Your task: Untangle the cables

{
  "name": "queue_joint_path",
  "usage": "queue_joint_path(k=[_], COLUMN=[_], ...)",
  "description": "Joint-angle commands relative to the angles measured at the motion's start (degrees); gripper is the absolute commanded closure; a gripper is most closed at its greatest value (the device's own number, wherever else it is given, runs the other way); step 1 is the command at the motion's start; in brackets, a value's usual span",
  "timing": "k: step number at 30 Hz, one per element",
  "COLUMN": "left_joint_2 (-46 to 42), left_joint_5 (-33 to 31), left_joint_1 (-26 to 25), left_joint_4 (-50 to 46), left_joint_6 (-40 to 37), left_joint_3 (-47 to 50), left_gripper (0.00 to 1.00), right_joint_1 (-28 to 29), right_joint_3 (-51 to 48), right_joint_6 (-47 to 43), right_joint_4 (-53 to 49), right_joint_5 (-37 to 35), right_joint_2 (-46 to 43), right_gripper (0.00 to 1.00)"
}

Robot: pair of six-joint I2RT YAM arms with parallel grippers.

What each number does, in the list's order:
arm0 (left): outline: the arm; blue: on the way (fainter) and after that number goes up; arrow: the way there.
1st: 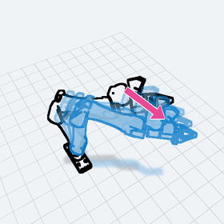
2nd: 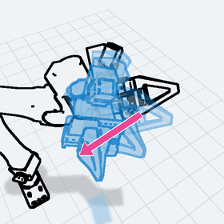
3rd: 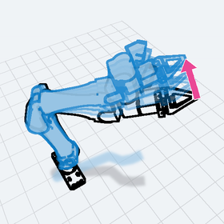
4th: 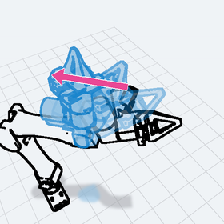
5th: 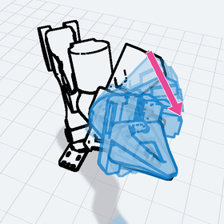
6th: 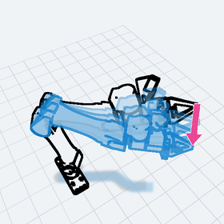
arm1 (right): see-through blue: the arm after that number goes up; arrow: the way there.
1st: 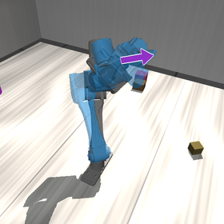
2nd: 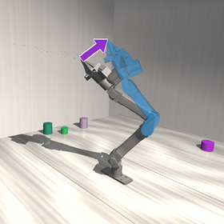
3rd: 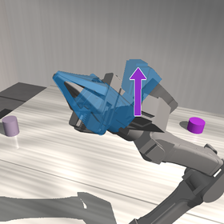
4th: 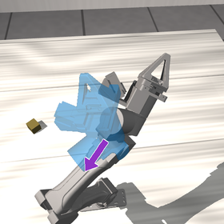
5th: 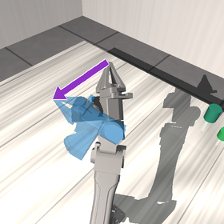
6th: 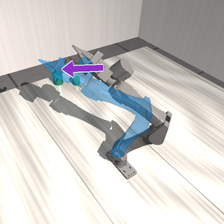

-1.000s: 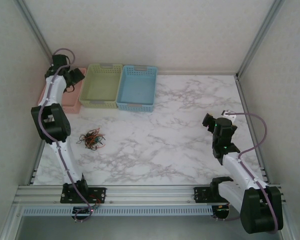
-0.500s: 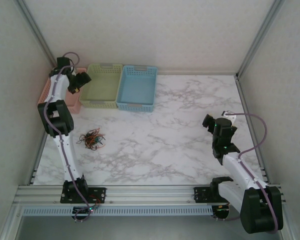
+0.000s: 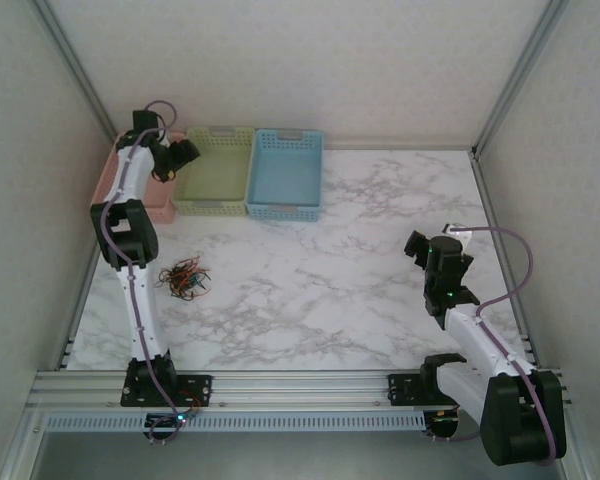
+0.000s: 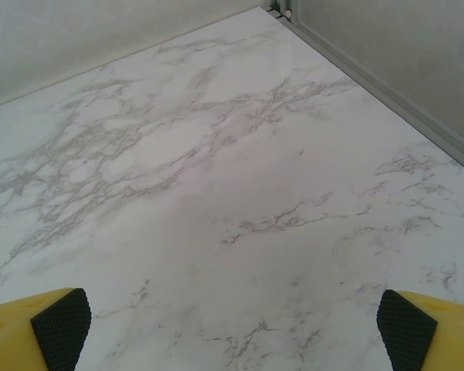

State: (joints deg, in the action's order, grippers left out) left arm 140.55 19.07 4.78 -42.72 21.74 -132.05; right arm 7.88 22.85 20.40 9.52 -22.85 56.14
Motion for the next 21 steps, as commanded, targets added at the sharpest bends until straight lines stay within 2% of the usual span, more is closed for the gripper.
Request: queue_joint_path(k=[1, 21], left_joint_2=[1.7, 3.4], left_joint_5=[2.7, -1.9], left_joint_1=[-3.3, -15.6], left_joint_4=[-1.9, 1.4], left_joint_6=[2.9, 10.7], left_joint_3=[-2.5, -2.4], left_gripper=[0.2, 0.22], right_joint_1=[0.1, 0.2], right_joint_3=[0.9, 0.9], right_joint_6=[0.7, 0.7], right_joint_4=[-0.2, -0.3], right_joint_5=[-0.4, -0.7], right_joint_2=[0.1, 0.0], right_gripper=[0.01, 0.01])
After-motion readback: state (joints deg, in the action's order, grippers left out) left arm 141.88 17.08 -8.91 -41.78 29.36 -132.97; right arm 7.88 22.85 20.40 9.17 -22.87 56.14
